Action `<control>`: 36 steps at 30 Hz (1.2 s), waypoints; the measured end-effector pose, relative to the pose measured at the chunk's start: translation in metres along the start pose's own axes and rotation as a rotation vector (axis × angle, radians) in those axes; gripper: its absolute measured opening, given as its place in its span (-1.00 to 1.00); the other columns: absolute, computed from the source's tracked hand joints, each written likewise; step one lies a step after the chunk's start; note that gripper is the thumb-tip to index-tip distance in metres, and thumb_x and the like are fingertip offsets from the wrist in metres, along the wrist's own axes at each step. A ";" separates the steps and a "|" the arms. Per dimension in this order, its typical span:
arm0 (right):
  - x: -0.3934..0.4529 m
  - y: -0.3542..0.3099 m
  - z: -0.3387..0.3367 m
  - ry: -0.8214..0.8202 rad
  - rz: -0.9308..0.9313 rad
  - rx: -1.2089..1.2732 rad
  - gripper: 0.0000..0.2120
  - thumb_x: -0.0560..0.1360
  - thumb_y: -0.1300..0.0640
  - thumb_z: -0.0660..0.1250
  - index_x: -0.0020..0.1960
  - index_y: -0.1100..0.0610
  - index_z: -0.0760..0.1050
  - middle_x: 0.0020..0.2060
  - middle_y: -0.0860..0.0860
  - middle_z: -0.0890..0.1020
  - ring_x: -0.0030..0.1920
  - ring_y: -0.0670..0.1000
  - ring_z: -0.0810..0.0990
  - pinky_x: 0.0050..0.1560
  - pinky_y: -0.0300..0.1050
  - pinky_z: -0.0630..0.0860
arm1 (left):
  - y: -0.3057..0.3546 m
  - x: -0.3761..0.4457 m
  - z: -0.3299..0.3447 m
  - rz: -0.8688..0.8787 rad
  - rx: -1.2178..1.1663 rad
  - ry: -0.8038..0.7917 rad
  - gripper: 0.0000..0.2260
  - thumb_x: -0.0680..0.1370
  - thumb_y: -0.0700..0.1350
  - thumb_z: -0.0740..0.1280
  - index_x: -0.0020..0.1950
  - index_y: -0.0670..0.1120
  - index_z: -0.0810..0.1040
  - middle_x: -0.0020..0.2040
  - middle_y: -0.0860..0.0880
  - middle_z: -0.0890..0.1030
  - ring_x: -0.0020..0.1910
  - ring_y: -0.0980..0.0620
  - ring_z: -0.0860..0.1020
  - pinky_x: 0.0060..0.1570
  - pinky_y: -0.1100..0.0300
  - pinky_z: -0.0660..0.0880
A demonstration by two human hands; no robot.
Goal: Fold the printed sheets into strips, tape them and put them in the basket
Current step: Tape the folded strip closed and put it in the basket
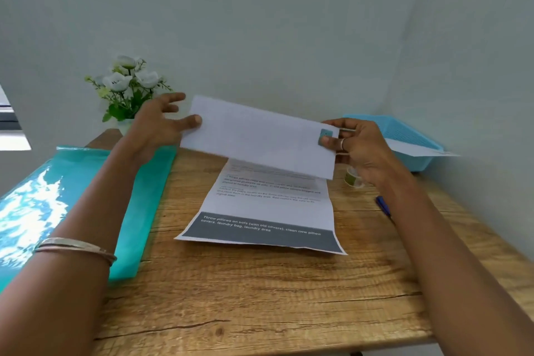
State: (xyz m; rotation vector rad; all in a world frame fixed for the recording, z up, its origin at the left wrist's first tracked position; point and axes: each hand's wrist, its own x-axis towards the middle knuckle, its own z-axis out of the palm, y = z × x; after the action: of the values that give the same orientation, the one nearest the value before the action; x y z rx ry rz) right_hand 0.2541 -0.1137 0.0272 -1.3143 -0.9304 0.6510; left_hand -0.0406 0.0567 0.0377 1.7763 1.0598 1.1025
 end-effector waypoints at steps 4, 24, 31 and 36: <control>-0.010 -0.017 -0.013 0.097 -0.058 0.117 -0.76 0.37 0.37 0.46 0.01 0.17 0.61 -0.13 0.08 0.72 -0.13 0.07 0.70 -0.23 -0.10 0.62 | 0.023 -0.007 0.020 -0.109 -0.568 -0.016 -0.72 0.49 -0.24 0.38 0.19 -0.20 0.52 0.04 -0.17 0.64 -0.06 -0.11 0.67 -0.11 0.01 0.63; -0.045 -0.042 -0.155 0.772 -0.071 0.056 -0.86 0.38 0.37 0.47 -0.23 0.40 0.52 -0.24 0.21 0.61 -0.44 0.02 0.66 -0.22 -0.10 0.64 | 0.140 -0.070 0.251 -0.498 -0.663 -0.514 -0.87 0.59 -0.29 0.23 0.12 -0.28 0.42 0.09 -0.31 0.56 -0.06 -0.17 0.62 -0.01 0.04 0.59; -0.016 -0.033 -0.155 0.710 0.049 -0.208 -0.80 0.51 0.24 0.37 -0.16 0.39 0.50 -0.26 0.18 0.59 -0.41 0.11 0.62 -0.28 -0.09 0.65 | 0.126 -0.069 0.259 -0.516 -0.581 -0.477 -0.78 0.60 -0.29 0.19 0.23 -0.28 0.46 0.05 -0.24 0.59 -0.15 -0.10 0.62 -0.04 0.06 0.60; -0.017 -0.020 -0.155 0.664 0.038 -0.689 -0.65 0.59 0.07 0.24 -0.09 0.37 0.58 -0.23 0.23 0.64 -0.26 0.15 0.58 -0.21 0.00 0.53 | 0.113 -0.069 0.264 -0.537 -0.496 -0.491 -0.78 0.60 -0.26 0.19 0.22 -0.22 0.48 -0.09 -0.14 0.59 -0.23 0.01 0.58 -0.12 0.17 0.56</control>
State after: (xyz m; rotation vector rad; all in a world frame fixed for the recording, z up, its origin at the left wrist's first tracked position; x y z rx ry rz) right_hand 0.3767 -0.2107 0.0435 -1.9905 -0.5809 -0.1311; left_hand 0.2130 -0.0944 0.0354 1.1738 0.7972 0.4961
